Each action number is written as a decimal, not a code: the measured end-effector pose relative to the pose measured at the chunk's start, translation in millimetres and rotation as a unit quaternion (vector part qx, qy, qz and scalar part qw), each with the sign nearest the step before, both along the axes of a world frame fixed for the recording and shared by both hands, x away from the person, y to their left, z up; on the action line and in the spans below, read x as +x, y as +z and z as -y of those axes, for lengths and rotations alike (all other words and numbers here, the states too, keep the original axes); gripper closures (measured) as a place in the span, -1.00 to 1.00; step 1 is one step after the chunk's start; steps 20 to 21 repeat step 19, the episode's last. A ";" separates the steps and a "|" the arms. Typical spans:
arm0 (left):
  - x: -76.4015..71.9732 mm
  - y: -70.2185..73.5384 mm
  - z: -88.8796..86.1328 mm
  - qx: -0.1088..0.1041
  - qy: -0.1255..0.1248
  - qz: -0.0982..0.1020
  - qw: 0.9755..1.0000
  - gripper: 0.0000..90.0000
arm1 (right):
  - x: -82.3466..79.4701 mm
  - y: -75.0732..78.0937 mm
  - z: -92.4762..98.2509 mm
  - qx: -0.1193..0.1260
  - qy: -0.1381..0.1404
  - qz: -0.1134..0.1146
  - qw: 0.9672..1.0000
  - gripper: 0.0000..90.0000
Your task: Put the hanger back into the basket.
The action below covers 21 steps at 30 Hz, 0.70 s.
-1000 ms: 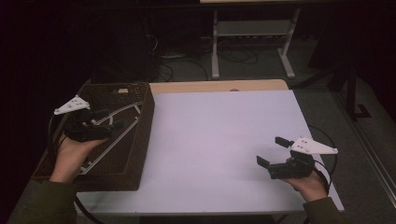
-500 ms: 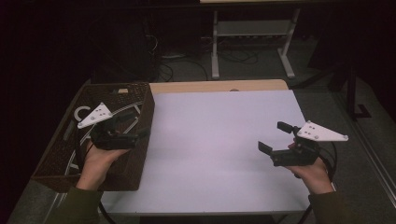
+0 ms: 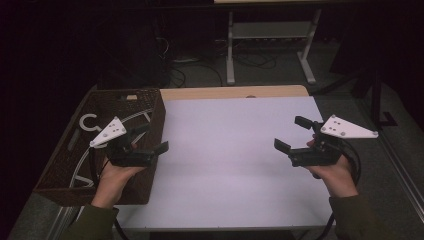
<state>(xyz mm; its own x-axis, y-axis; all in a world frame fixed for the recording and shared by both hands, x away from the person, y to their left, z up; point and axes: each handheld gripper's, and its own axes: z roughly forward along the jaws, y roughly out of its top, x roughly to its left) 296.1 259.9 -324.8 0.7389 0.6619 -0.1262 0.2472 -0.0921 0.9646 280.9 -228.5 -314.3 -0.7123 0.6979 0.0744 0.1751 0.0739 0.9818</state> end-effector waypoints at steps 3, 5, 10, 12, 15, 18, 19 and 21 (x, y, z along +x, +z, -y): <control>-0.7 -0.9 0.3 -0.005 -0.005 -0.002 1.000 -0.97 | 0.7 0.6 -2.0 0.000 0.002 0.001 1.000 -1.00; -1.2 -1.6 0.7 -0.007 -0.008 -0.001 1.000 -0.97 | 1.0 0.1 -2.6 -0.001 0.003 0.001 1.000 -1.00; -1.5 -2.9 0.6 -0.009 -0.011 -0.004 1.000 -0.97 | 0.2 0.2 -2.4 -0.001 0.002 0.000 1.000 -1.00; -1.2 -2.8 -0.1 -0.007 -0.011 -0.004 1.000 -0.97 | 0.3 0.1 -2.3 -0.001 0.002 0.000 1.000 -1.00; -0.8 -3.0 0.0 -0.009 -0.013 -0.005 1.000 -0.97 | 0.4 0.0 -2.4 -0.002 0.002 0.000 1.000 -1.00; -0.8 -3.0 0.3 -0.008 -0.014 -0.006 1.000 -0.97 | 0.3 -0.1 -2.4 -0.003 0.002 0.000 1.000 -1.00; -0.8 -3.0 0.5 -0.009 -0.014 -0.006 1.000 -0.97 | 0.2 -0.1 -2.3 -0.003 0.002 0.001 1.000 -1.00; -0.8 -3.0 0.5 -0.009 -0.014 -0.006 1.000 -0.97 | 0.2 -0.1 -2.3 -0.003 0.002 0.001 1.000 -1.00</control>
